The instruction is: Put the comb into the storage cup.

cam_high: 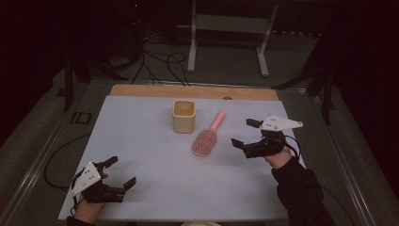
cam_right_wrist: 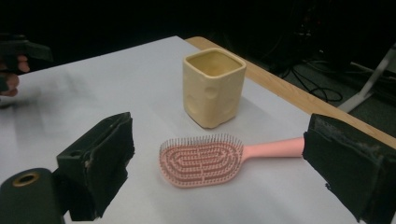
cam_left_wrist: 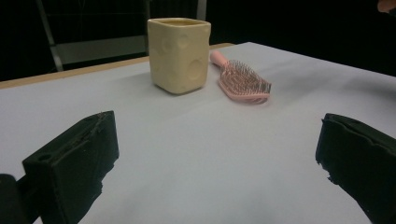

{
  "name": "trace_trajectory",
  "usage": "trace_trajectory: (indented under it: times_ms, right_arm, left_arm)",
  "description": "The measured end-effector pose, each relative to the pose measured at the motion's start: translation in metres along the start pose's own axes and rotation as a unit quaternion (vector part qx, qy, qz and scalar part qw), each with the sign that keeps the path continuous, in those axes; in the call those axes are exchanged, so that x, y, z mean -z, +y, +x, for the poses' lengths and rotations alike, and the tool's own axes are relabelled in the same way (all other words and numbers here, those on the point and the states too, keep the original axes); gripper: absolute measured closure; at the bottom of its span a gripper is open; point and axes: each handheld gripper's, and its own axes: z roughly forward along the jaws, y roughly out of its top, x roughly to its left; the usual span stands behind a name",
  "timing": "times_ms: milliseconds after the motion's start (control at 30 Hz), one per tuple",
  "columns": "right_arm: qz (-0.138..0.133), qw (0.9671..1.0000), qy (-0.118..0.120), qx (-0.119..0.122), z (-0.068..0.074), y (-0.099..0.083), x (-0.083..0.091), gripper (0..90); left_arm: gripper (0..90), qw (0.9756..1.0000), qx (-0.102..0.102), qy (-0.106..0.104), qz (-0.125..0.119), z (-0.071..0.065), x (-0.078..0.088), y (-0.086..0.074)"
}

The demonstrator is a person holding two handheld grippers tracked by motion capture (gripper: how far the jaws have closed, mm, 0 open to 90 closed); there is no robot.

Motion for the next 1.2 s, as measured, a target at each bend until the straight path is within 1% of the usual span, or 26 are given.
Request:
trace_trajectory:
  times_ms: [67,133,167,200,267,333,367,533,567,633,800,867,900,933,1000,1033,1100,1200]
  right_arm:
    - [0.001,1.0,0.005,-0.001,-0.004,0.002,-0.004,8.4]
    - [0.003,1.0,0.004,-0.001,-0.006,0.004,-0.007,8.4]
    - [0.005,1.0,0.003,-0.004,-0.007,0.005,-0.009,8.4]
    - [0.007,1.0,0.002,0.0,-0.009,0.006,-0.011,8.4]
    - [0.008,1.0,0.002,-0.001,-0.011,0.008,-0.015,8.4]
    - [0.011,0.9999,0.001,-0.007,-0.013,0.009,-0.02,8.4]
    - [0.011,0.9999,0.001,-0.006,-0.014,0.009,-0.023,8.4]
    - [0.017,0.9998,0.005,-0.012,-0.019,0.01,-0.038,9.1]
    - [0.018,0.9998,0.006,-0.01,-0.02,0.01,-0.041,9.1]
    - [0.021,0.9996,0.008,-0.016,-0.022,0.009,-0.048,9.1]
    - [0.032,0.9994,0.01,-0.012,-0.025,0.008,-0.064,9.3]
    - [0.036,0.9993,0.009,-0.009,-0.026,0.007,-0.069,11.9]
    - [0.036,0.9993,0.009,-0.009,-0.026,0.007,-0.069,11.9]
    - [0.037,0.9992,0.009,-0.014,-0.027,0.006,-0.072,11.9]
    - [0.046,0.9987,0.013,-0.016,-0.029,0.004,-0.079,12.5]
    - [0.05,0.9986,0.014,-0.012,-0.03,0.003,-0.081,13.0]
    - [0.052,0.9983,0.02,-0.016,-0.031,0.002,-0.085,15.5]
    - [0.059,0.998,0.02,-0.015,-0.033,-0.001,-0.091,18.7]
  left_arm:
    - [0.1,1.0,0.001,0.0,0.0,0.0,0.0,0.0]
    - [0.1,1.0,0.0,0.0,0.0,0.0,0.0,0.0]
    - [0.1,1.0,-0.002,0.0,0.001,0.0,0.0,0.0]
    - [0.1,1.0,0.0,-0.001,0.0,0.0,0.0,0.0]
    - [0.1,1.0,0.001,-0.001,-0.001,0.0,-0.001,0.0]
    - [0.1,1.0,0.001,-0.001,0.0,0.0,-0.001,0.0]
    - [0.1,1.0,0.0,-0.001,0.001,0.0,-0.001,0.0]
    - [0.1,1.0,-0.001,-0.001,0.001,0.0,-0.001,0.0]
    - [0.1,1.0,-0.001,-0.002,0.0,0.0,-0.001,0.0]
    - [0.1,1.0,0.0,-0.002,0.0,0.0,-0.001,0.0]
    - [0.1,1.0,0.0,-0.002,-0.001,0.0,-0.001,0.0]
    - [0.1,1.0,0.0,-0.002,0.0,0.0,-0.001,0.0]
    - [0.1,1.0,0.0,-0.002,0.0,0.0,-0.001,0.0]
    - [0.1,1.0,-0.001,-0.002,0.001,0.0,-0.001,-0.001]
    - [0.1,1.0,0.001,-0.002,0.0,0.0,-0.001,0.0]
    - [0.1,1.0,0.001,-0.002,0.0,0.001,-0.001,0.0]
    - [0.1,1.0,-0.001,-0.002,0.002,0.001,-0.001,-0.001]
    - [0.1,1.0,0.002,-0.002,0.0,0.001,-0.001,-0.001]
